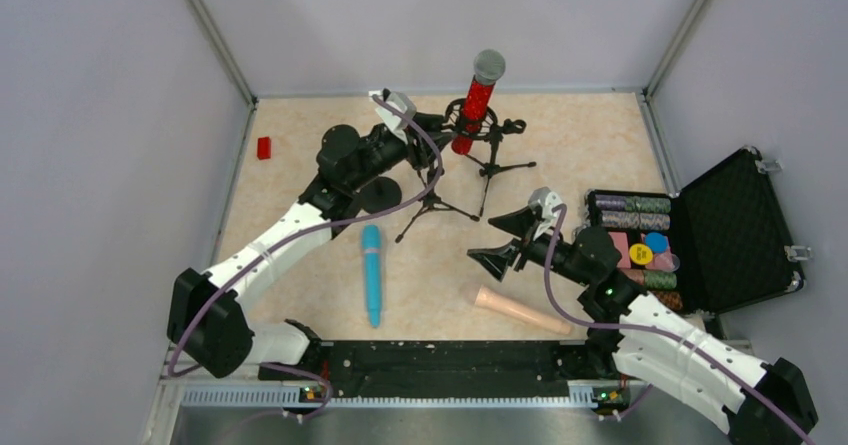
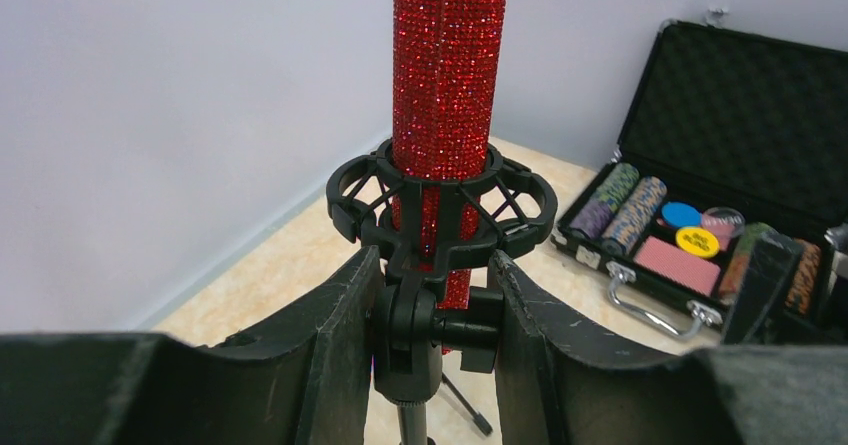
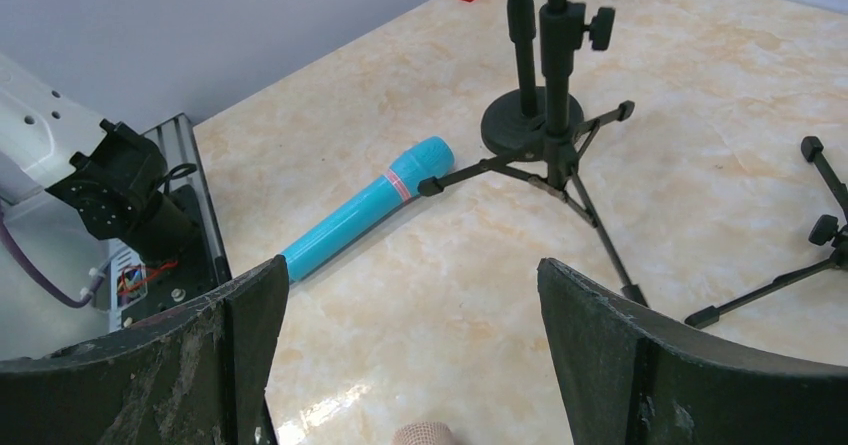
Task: Attach the microphones to the stand
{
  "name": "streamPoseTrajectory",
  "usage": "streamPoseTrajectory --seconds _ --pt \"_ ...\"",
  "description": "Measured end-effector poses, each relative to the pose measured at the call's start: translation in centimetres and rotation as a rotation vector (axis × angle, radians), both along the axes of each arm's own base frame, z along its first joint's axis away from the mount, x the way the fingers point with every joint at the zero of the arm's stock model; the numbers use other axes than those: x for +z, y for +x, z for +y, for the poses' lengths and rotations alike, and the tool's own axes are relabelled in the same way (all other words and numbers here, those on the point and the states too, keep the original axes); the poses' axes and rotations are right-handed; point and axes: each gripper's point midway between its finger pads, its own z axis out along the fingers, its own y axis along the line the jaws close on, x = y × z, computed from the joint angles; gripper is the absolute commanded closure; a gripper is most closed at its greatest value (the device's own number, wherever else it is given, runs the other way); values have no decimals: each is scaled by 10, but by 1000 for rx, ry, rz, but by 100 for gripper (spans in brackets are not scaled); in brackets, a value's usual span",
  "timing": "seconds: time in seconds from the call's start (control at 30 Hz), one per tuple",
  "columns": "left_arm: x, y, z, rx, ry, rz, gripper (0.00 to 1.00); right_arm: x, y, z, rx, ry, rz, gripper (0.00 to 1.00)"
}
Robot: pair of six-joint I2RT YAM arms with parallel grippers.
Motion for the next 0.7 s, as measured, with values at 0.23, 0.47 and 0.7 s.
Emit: streamPoseTrajectory --seconds 0.23,0.47,0.7 --pt "23 29 -6 60 -38 -37 100 0 1 0 -3 -1 0 8" --pt "40 62 -4 145 -68 -74 100 -3 0 0 -3 -8 6 5" --pt "56 108 13 220 -113 -107 100 -13 1 -2 -11 -37 28 2"
